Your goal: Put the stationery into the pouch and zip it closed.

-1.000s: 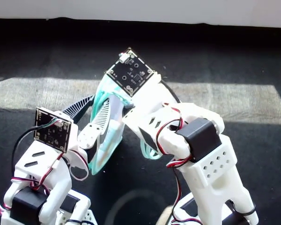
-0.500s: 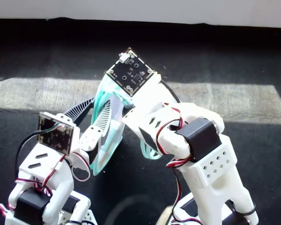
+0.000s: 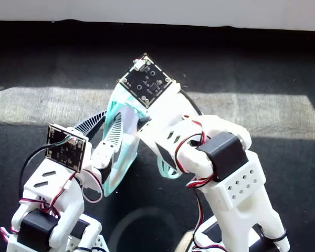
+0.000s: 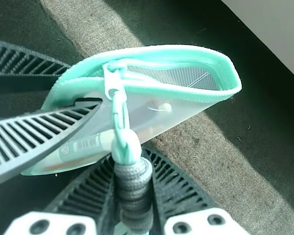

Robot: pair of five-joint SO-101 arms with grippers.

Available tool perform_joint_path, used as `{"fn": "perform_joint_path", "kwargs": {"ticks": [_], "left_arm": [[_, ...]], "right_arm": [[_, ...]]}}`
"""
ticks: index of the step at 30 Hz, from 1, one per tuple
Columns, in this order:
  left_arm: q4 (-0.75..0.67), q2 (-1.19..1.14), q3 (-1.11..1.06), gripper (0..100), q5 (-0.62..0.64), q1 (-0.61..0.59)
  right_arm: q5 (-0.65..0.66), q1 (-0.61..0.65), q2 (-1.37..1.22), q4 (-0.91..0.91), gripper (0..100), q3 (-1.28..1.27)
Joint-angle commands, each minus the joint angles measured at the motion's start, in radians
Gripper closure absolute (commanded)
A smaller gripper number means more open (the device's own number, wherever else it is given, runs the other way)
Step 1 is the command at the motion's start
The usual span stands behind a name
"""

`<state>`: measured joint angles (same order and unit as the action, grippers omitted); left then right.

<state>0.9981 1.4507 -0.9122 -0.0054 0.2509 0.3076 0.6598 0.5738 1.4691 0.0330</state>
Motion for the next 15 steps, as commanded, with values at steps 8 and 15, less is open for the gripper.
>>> {"fn": "perform_joint_path", "kwargs": {"ticks": [8,15], "left_arm": [[0.021,-0.001,0.002,94,-0.008,-0.012],[0.054,-0.001,0.007,99,-0.028,-0.007]], "right_arm": [[-0.011,0.001,0.012,-0.038,99.1,0.108],[-0.009,-0.099,0.008,-0.191,99.2,0.104]]}}
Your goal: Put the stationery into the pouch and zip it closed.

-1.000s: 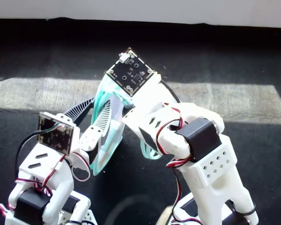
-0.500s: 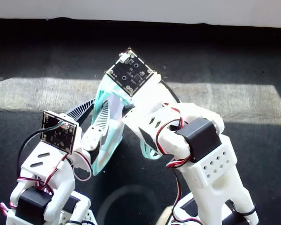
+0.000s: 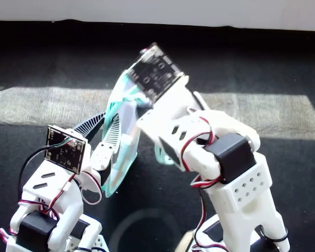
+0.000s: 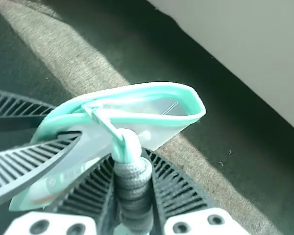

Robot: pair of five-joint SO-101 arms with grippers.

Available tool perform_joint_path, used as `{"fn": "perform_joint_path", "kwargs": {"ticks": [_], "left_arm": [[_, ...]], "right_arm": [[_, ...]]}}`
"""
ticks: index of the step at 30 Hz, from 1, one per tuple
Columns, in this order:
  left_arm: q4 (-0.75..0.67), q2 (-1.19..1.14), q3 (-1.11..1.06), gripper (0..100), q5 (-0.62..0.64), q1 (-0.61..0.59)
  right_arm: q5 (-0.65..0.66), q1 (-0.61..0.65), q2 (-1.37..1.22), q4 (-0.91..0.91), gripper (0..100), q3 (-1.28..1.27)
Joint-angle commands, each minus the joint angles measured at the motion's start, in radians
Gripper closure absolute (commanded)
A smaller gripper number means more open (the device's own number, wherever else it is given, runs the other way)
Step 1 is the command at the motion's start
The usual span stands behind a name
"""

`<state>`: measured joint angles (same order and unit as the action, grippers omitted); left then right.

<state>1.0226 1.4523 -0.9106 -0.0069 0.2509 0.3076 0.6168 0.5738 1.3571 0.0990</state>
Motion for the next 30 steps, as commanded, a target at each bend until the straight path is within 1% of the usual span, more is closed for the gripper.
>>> {"fn": "perform_joint_path", "kwargs": {"ticks": [1,4,8,14,23,30], "left_arm": [[0.041,-0.002,0.005,99,-0.054,-0.007],[0.052,-0.001,0.005,99,-0.075,-0.012],[0.052,-0.001,0.007,99,-0.075,-0.012],[0.052,-0.001,0.007,99,-0.075,-0.012],[0.052,-0.001,0.007,99,-0.077,-0.012],[0.052,-0.001,0.007,99,-0.077,-0.012]], "right_arm": [[-0.006,-0.074,0.008,-0.111,99.2,0.036],[-0.005,-0.119,-0.010,-0.197,99.2,0.033],[-0.003,-0.166,-0.134,-0.237,99.2,0.059],[-0.003,-0.173,-0.288,-0.236,99.2,0.173],[-0.003,-0.289,-0.475,-0.240,99.2,0.295],[0.038,-0.329,-0.559,-0.234,99.2,0.326]]}}
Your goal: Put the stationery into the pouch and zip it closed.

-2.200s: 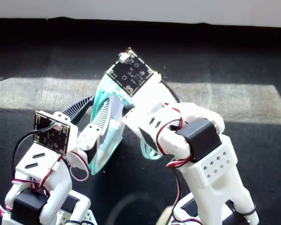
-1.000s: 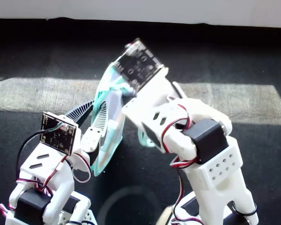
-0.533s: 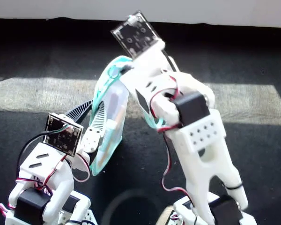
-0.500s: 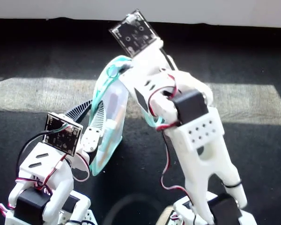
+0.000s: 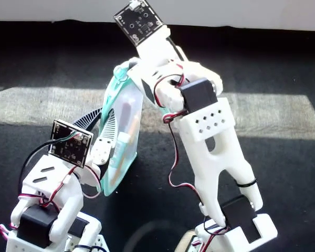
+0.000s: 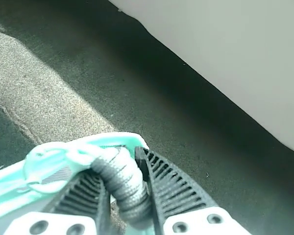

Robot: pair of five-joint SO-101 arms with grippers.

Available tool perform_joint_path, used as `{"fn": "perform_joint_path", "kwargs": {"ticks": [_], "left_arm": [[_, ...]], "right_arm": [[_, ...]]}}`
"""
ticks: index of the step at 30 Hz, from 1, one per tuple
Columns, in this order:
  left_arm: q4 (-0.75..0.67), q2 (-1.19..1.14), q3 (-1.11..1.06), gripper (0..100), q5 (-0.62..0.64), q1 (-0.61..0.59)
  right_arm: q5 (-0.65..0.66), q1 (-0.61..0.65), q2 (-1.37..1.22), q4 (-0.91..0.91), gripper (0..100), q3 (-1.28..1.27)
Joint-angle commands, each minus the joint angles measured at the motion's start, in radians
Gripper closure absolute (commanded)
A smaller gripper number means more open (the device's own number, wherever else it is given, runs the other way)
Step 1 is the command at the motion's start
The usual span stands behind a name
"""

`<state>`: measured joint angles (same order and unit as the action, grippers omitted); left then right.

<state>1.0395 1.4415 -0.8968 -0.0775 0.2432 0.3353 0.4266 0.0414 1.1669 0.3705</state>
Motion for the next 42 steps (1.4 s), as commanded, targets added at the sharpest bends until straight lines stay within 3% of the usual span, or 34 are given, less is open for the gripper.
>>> {"fn": "perform_joint_path", "kwargs": {"ticks": [1,12,21,42], "left_arm": [[0.035,0.010,-0.007,99,-0.006,-0.004],[0.037,0.010,0.031,99,-0.006,-0.004],[0.037,0.010,0.030,99,-0.006,-0.004],[0.037,0.010,0.030,99,-0.006,-0.004]], "right_arm": [[0.011,-0.145,-0.028,-0.044,99.2,0.053],[0.020,-0.196,-0.036,-0.016,99.2,0.051],[0.060,-0.344,-0.122,-0.027,99.2,0.045],[0.060,-0.427,-0.145,-0.071,99.2,0.035]]}}
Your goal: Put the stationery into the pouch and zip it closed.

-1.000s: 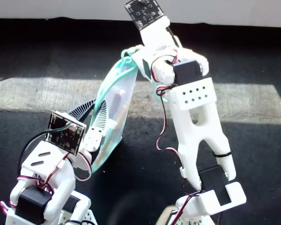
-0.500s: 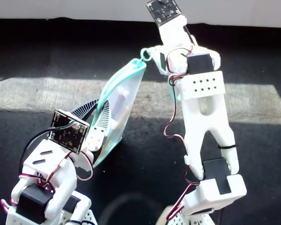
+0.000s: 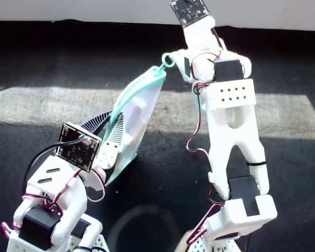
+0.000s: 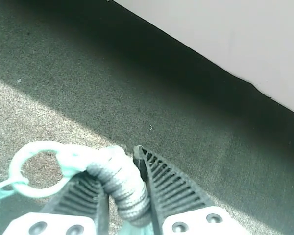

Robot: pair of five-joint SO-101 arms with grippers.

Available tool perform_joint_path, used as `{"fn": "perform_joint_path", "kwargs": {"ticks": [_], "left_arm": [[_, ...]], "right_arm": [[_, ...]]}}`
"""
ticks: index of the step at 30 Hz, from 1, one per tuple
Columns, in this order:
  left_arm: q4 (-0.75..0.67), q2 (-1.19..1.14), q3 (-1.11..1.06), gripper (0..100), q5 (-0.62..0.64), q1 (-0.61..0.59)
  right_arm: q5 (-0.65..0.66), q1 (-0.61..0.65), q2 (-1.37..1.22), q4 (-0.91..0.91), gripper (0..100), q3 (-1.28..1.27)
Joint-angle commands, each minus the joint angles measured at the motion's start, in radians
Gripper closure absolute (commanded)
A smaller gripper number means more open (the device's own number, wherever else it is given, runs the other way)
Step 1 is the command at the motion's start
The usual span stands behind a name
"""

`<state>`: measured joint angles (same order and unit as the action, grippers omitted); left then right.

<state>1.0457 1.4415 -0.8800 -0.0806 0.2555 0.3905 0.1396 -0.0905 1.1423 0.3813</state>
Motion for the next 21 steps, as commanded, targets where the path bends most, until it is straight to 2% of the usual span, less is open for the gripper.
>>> {"fn": "perform_joint_path", "kwargs": {"ticks": [1,9,21], "left_arm": [[0.031,0.010,0.013,99,-0.003,-0.016],[0.031,0.010,0.013,99,-0.003,-0.018],[0.031,0.010,0.015,99,-0.002,-0.018]], "right_arm": [[0.005,-0.143,-0.025,-0.044,99.2,0.027],[0.005,-0.199,-0.084,-0.047,99.2,0.033],[0.005,-0.209,-0.088,-0.044,99.2,0.024]]}}
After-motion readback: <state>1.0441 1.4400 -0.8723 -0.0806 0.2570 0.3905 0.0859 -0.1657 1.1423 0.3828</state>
